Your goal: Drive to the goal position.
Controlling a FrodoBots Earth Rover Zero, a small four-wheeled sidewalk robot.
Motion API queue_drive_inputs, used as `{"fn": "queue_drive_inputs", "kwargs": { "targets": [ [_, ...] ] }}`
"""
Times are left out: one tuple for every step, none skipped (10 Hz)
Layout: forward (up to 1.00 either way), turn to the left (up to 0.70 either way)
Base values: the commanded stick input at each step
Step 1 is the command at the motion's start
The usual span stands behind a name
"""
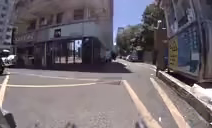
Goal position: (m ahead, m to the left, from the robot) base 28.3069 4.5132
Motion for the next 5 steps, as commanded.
{"fn": "queue_drive_inputs", "kwargs": {
  "targets": [
    [0.70, 0.00],
    [0.70, 0.00],
    [0.70, 0.00],
    [0.70, 0.00],
    [0.70, 0.00]
  ]
}}
